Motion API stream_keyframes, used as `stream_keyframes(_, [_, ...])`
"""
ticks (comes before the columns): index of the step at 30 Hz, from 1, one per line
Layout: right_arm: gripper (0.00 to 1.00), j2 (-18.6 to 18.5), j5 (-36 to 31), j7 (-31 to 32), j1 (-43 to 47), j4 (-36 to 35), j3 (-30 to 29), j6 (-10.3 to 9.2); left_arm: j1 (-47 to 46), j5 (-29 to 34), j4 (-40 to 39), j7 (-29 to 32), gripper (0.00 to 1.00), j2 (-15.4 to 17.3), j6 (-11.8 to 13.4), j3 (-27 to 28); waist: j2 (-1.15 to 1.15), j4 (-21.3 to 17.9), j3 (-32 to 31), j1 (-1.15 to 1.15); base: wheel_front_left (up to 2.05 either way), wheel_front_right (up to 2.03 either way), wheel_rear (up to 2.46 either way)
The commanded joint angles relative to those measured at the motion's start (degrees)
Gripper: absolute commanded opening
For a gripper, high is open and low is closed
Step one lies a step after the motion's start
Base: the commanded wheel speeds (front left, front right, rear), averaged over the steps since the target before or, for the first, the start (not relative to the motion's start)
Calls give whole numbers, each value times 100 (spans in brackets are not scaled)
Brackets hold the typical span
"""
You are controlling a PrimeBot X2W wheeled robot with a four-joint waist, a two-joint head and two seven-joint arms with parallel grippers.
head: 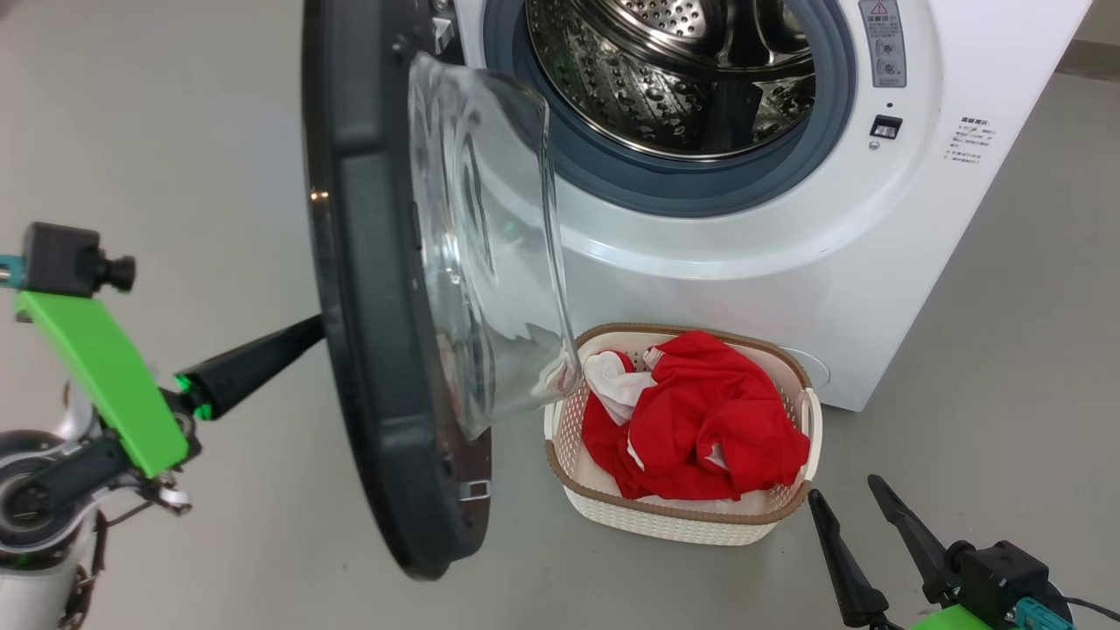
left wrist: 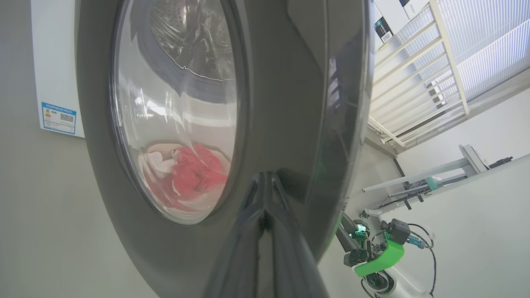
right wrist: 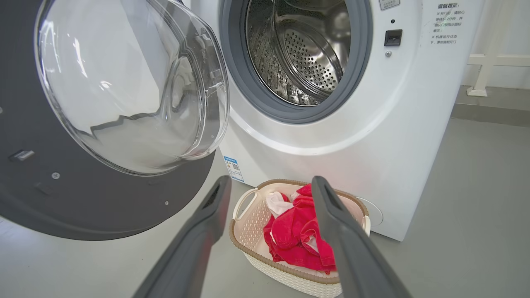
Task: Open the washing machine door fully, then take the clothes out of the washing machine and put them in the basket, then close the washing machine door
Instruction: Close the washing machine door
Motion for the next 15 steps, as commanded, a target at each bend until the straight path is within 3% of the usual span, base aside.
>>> stream_keyframes(1, [100, -41, -56, -37, -24, -139, 119, 42, -142, -40, -224, -26, 0, 149, -41, 180, 0, -4, 3, 0, 0, 0, 0])
stream_keyframes(15, [100, 7, -64, -37, -27, -139, 78, 42, 7, 39, -194, -587, 0, 204, -41, -26, 0, -21, 0, 0, 0, 0, 0])
